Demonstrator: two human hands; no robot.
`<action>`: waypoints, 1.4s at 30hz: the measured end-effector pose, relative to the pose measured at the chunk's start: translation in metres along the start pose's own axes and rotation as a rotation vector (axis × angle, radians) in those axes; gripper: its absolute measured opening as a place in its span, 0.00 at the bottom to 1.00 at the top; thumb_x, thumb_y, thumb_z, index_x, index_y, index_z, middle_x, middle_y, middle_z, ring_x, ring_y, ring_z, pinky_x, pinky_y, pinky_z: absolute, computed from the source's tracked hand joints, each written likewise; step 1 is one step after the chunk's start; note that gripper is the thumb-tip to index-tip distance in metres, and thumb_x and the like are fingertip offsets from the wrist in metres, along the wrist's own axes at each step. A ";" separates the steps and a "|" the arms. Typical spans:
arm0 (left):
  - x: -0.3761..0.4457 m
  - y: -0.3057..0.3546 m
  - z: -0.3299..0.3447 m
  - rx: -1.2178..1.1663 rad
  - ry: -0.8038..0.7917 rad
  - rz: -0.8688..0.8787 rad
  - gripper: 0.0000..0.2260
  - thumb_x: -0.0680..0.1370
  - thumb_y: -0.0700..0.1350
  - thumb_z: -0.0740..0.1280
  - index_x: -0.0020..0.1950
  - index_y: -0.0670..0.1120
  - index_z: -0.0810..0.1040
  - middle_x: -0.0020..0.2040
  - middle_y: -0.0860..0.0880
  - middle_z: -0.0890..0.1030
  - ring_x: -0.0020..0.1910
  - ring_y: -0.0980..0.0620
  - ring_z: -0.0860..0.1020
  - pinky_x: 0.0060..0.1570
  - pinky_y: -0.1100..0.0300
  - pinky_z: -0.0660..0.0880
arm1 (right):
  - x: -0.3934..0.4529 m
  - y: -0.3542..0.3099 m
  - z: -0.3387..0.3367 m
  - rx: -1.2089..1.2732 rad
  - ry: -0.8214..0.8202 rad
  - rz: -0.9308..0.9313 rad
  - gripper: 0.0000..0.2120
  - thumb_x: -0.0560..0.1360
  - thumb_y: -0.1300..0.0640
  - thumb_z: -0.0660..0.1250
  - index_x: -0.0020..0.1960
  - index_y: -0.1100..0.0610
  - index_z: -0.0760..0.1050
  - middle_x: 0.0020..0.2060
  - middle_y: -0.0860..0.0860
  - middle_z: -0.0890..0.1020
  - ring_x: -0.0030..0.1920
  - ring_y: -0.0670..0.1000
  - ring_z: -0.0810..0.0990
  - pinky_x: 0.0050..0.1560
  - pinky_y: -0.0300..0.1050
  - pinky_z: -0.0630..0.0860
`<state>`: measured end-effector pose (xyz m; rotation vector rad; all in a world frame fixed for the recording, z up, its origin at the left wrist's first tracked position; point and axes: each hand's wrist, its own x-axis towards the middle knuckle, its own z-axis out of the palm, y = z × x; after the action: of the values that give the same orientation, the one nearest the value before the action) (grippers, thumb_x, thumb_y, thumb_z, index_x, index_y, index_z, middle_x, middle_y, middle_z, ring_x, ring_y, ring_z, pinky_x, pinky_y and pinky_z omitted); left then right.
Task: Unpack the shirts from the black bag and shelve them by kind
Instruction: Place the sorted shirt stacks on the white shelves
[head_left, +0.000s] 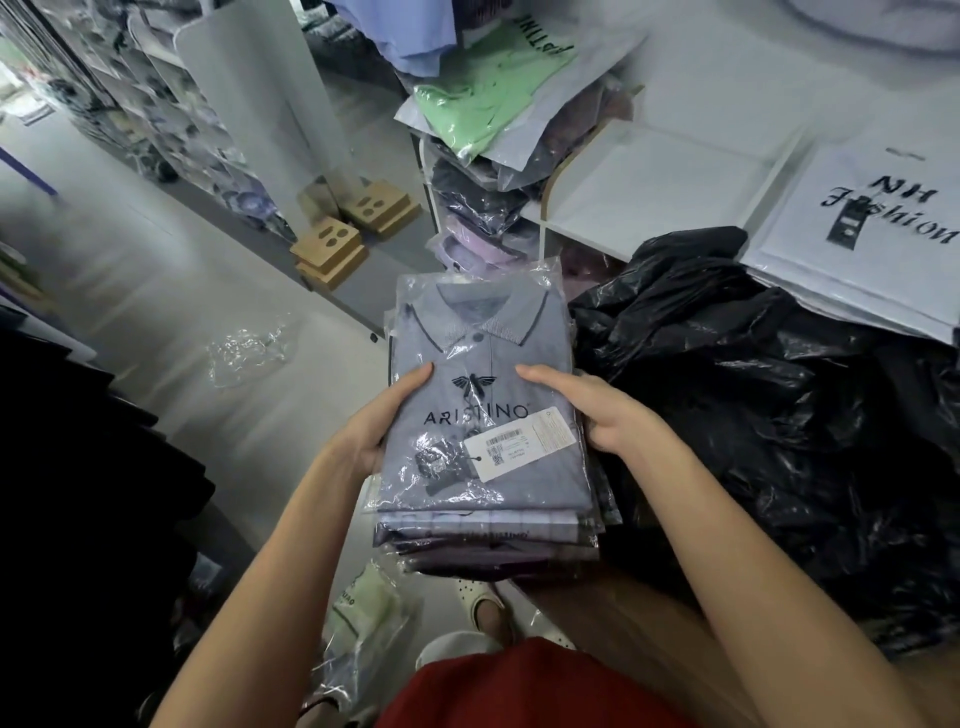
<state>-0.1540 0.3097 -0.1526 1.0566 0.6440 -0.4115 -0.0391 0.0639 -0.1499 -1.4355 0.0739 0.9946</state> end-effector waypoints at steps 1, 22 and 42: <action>0.001 -0.002 0.003 0.043 0.008 0.004 0.30 0.76 0.59 0.73 0.71 0.40 0.77 0.64 0.36 0.81 0.56 0.37 0.82 0.63 0.41 0.78 | 0.001 0.003 -0.002 0.002 -0.001 0.025 0.31 0.65 0.47 0.83 0.65 0.56 0.80 0.53 0.54 0.88 0.54 0.54 0.87 0.61 0.54 0.81; 0.030 0.000 0.086 0.462 0.183 0.073 0.37 0.66 0.71 0.76 0.62 0.43 0.80 0.50 0.46 0.88 0.48 0.46 0.87 0.58 0.48 0.82 | -0.018 0.012 -0.084 0.088 0.110 0.108 0.31 0.62 0.48 0.82 0.61 0.61 0.83 0.52 0.57 0.88 0.50 0.55 0.88 0.50 0.50 0.84; -0.010 0.044 0.103 0.334 -0.093 0.118 0.40 0.61 0.62 0.82 0.67 0.44 0.79 0.61 0.40 0.84 0.57 0.41 0.84 0.64 0.45 0.77 | -0.069 -0.025 -0.070 0.156 0.056 -0.159 0.36 0.45 0.42 0.88 0.48 0.58 0.88 0.52 0.58 0.87 0.48 0.54 0.88 0.45 0.45 0.84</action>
<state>-0.1052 0.2372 -0.0817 1.3769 0.4349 -0.4719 -0.0312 -0.0260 -0.1035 -1.3048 0.0755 0.8013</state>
